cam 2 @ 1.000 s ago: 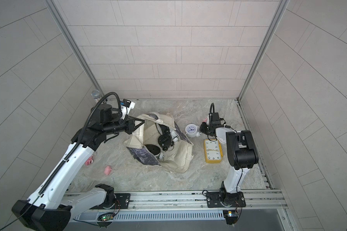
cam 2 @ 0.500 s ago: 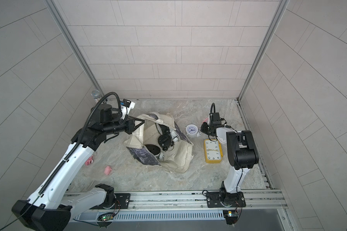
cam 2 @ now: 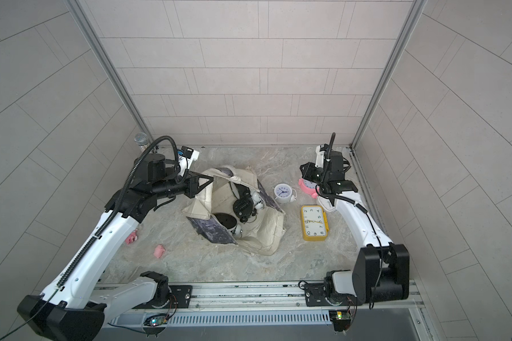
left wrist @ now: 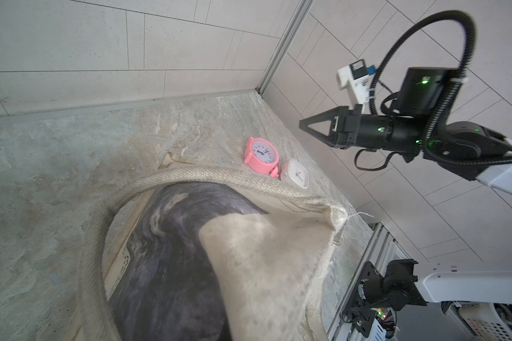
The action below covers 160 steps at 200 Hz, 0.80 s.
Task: Take the alarm clock out of the canvas bag
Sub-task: Place the alarm at the center of the board, then pick up the alarm from the canvas bag.
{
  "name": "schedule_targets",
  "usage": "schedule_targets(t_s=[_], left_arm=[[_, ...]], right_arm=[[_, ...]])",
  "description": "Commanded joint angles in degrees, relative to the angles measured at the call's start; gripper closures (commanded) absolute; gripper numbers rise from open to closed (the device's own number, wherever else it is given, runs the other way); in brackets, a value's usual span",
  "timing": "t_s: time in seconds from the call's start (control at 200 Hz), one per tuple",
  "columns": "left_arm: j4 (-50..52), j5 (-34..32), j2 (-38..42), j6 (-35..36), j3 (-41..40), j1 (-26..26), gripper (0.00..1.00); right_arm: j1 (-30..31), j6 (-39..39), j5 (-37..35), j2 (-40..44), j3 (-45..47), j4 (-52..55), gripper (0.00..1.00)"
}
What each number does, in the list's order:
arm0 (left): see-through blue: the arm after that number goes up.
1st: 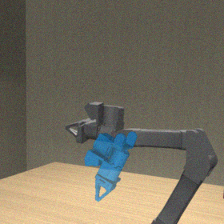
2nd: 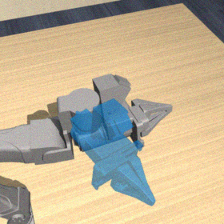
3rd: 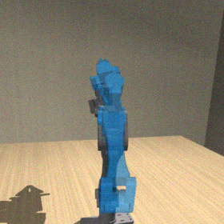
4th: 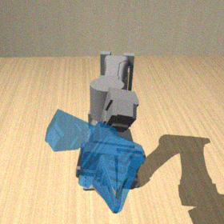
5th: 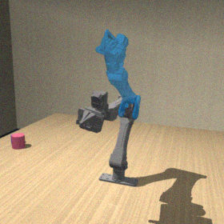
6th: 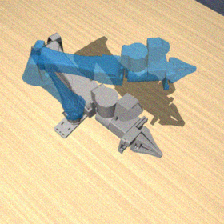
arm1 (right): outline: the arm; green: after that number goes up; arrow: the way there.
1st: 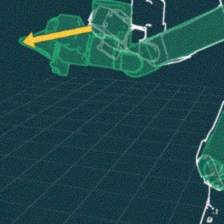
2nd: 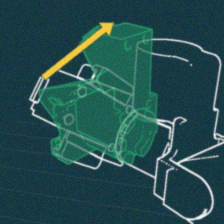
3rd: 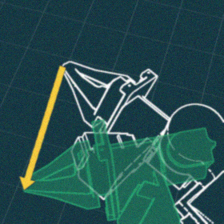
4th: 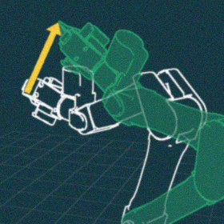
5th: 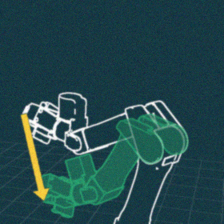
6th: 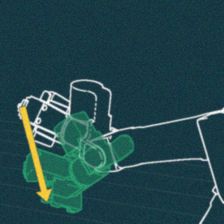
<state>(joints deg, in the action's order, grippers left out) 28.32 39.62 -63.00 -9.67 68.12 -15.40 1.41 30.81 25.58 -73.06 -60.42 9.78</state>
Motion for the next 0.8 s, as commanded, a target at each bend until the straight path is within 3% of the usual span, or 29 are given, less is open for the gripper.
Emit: schedule_targets(t_s=[0.0,0.27,0.51,0.706,0.796], left_arm=[[-5.1,2.1,0.7,-0.7,1.1,0.3,1.0],[-4.3,3.1,-0.4,-0.5,2.1,0.4,1.0],[-4.2,3.8,-1.0,-0.5,2.3,0.3,1.0],[-3.9,4.2,-1.1,-0.5,2.5,0.3,1.0],[-3.7,4.2,-1.0,-0.5,2.5,0.4,1.0]], right_arm=[[1.5,-1.0,2.2,5.5,0.6,0.7,0.79],[8.1,-5.8,7.8,16.5,-1.3,6.0,0.76],[32.3,-21.1,-1.5,23.2,1.0,8.9,0.7],[50.9,-30.4,-10.9,17.8,3.2,9.8,0.7],[56.0,-32.4,-18.0,14.3,5.0,8.3,0.69]])
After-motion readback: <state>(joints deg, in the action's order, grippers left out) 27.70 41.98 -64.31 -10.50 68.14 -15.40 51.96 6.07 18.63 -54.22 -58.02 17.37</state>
